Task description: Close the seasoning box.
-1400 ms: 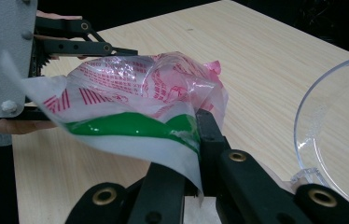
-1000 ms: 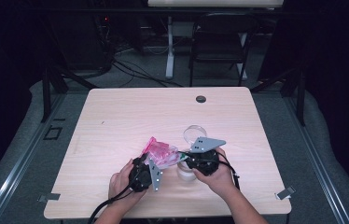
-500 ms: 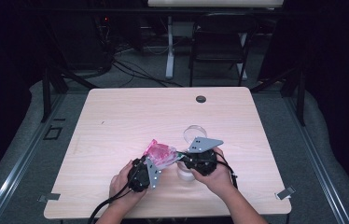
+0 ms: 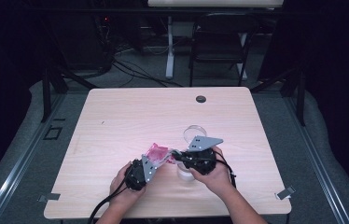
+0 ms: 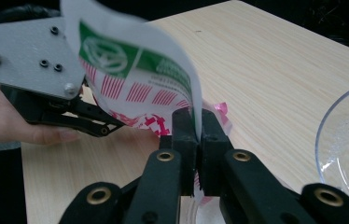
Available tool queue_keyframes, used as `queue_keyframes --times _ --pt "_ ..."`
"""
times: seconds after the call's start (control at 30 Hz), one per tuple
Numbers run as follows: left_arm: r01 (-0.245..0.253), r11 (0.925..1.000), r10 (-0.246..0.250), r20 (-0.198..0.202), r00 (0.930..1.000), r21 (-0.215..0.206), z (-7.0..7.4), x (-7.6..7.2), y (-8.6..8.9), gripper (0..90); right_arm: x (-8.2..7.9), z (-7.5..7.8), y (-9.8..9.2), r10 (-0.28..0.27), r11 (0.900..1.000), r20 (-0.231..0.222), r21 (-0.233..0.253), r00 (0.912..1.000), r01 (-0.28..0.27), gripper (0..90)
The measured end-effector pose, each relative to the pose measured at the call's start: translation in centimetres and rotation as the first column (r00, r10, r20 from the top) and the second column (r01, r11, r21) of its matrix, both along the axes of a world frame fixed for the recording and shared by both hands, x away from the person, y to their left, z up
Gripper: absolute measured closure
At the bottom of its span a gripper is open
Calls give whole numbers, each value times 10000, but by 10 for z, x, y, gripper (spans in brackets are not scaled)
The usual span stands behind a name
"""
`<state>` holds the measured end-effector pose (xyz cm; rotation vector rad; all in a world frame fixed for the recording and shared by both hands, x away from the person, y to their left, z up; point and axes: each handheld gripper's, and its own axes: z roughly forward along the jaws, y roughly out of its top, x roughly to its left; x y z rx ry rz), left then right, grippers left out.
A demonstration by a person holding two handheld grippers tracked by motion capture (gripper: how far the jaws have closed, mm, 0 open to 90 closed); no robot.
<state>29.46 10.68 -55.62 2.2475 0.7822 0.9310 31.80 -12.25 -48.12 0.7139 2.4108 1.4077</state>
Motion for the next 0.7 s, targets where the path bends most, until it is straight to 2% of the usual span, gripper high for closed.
queue_keyframes --times 0.13,0.2,0.5,0.7 --pt "-2 9998 -6 -366 9993 -220 -3 4 2 711 1 0 -2 36 9999 -114 112 9999 -35 831" --pt "-29 9993 6 -596 9982 -375 -4 5 3 712 1 0 -2 56 9998 -127 191 9999 -54 780" --pt "-140 9946 32 -1039 9946 -1031 -6 9 10 715 2 4 -6 -168 9960 -39 874 9999 170 560" --pt "-361 9873 157 -1317 9912 -1546 -4 12 15 716 4 7 -9 -333 9941 -75 1030 9994 339 480"
